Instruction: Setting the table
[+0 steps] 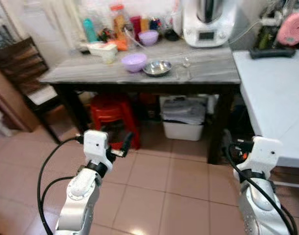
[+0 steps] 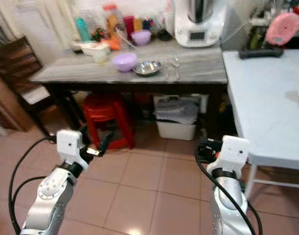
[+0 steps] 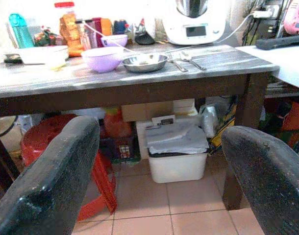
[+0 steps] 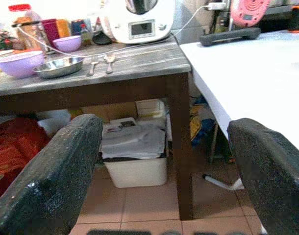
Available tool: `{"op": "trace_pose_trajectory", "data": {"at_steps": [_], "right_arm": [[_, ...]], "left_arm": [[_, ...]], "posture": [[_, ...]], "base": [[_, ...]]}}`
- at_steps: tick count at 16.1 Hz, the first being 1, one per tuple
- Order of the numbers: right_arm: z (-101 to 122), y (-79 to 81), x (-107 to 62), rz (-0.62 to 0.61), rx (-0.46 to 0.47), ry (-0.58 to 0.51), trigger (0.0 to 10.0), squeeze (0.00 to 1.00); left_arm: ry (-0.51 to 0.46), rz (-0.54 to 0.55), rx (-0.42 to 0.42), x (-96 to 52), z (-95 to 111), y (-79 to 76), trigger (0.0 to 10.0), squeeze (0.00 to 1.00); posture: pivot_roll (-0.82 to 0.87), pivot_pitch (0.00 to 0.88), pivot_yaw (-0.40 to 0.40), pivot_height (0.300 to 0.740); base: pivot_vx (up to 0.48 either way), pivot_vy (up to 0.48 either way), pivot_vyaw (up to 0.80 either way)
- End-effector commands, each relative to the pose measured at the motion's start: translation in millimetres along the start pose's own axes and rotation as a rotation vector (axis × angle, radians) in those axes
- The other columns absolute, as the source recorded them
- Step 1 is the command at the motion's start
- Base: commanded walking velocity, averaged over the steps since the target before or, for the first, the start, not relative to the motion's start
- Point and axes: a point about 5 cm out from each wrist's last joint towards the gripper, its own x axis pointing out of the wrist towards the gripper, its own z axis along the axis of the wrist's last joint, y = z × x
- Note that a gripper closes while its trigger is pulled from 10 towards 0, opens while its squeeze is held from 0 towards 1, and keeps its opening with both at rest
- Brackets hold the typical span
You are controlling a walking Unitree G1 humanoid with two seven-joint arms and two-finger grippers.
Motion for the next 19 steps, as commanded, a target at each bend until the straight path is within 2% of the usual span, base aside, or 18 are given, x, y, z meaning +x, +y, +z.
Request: {"op": "trace_pose_trajectory", "data": {"at_steps": [1,8,15,19], "right_arm": [[2.0,4.0,1.5,0.012,0.011,-0.008,10.0,0.0],[2.3,6.4,2.4,0.018,0.02,-0.006,10.0,0.0],[2.5,7.3,2.5,0.016,0.026,-0.004,10.0,0.0],[2.5,8.3,1.8,0.017,0.028,-0.005,10.0,0.0]], "left_arm": [[-0.002,0.003,0.006,-0.2,1.2,5.1,10.0,0.0],[-0.009,-0.013,-0.011,-0.1,2.4,2.3,10.0,0.0],[-0.001,-0.024,-0.015,-0.2,1.4,-0.2,10.0,0.0],[0.0,-0.029,-0.015,-0.9,1.6,-0.3,10.0,0.0]], "posture": [[-0.1,0.0,0.122,0.74],[-0.09,0.0,0.125,0.74],[-0.1,0.0,0.126,0.74],[-0.1,0.0,0.129,0.74]], "base": [[0.0,0.0,0.0],[0.0,-0.364,-0.3],[0.0,-0.419,0.0],[0.0,-0.425,-0.4]]}}
